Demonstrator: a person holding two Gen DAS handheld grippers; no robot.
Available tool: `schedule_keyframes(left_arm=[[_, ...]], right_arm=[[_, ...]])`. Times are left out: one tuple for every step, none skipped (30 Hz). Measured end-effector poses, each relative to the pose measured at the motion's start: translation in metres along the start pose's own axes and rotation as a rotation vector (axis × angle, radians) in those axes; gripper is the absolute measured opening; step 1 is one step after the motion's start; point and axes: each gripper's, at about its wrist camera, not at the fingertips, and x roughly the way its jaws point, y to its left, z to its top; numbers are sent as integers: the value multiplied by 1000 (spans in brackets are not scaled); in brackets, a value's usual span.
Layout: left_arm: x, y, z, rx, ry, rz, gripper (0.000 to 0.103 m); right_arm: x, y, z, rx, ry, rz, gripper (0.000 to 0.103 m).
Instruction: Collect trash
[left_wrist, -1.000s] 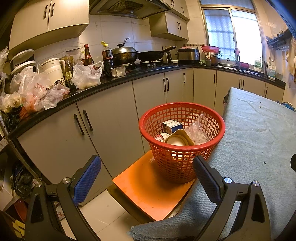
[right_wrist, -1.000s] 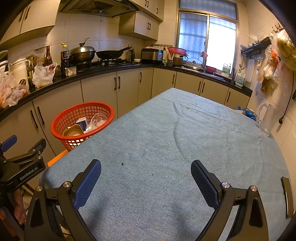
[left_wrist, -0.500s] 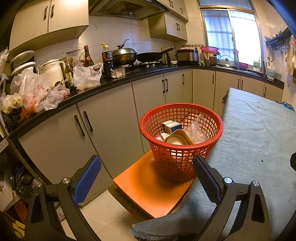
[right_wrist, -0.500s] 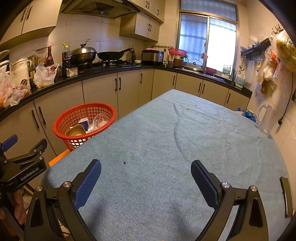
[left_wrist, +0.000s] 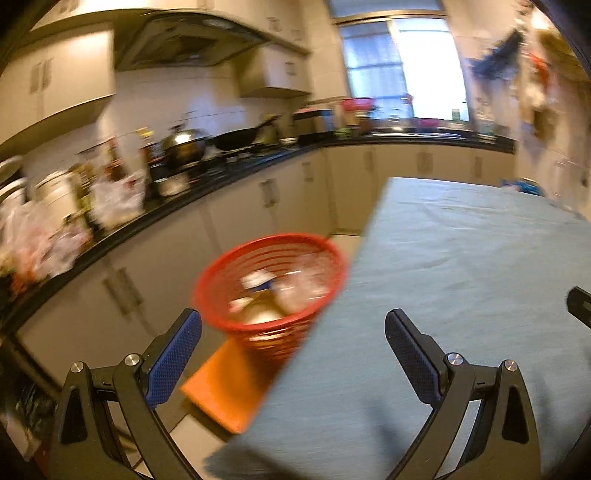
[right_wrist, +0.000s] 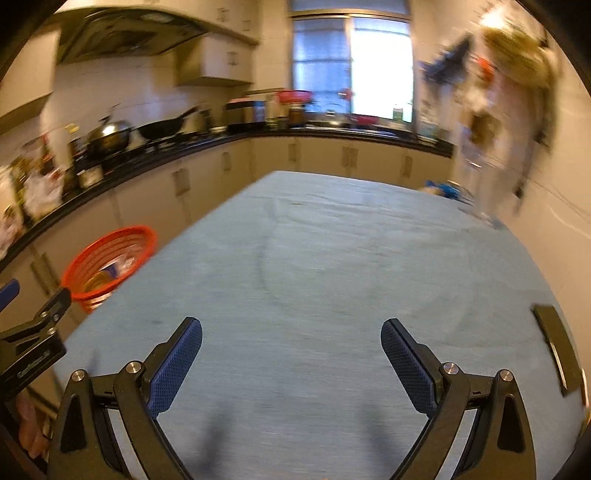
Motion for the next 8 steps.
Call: schedule_keyframes(left_arm=[[0, -18, 7, 17, 8, -62, 99], [1, -33, 12, 30, 21, -114, 99], [3, -51, 17, 47, 44, -175, 99], [5, -68, 19, 67, 67, -223, 99], [10, -92, 22, 93, 108, -289, 99], [14, -107, 23, 101, 144, -330, 99], [22, -132, 24, 116, 204, -400, 99], [28, -150, 25, 137, 239, -439, 99]], right_arm=[[-1, -15, 1, 22, 4, -27, 99], [-2, -32, 1, 47, 10, -59, 99], [-2, -46, 2, 65, 16, -83, 100], [-3, -67, 3, 94, 28, -124, 102], [-2, -83, 3, 117, 40, -158, 103], [0, -101, 3, 145, 58, -196, 103], [3, -120, 2, 171, 85, -234, 103], [6, -134, 1, 189, 108, -260, 103]])
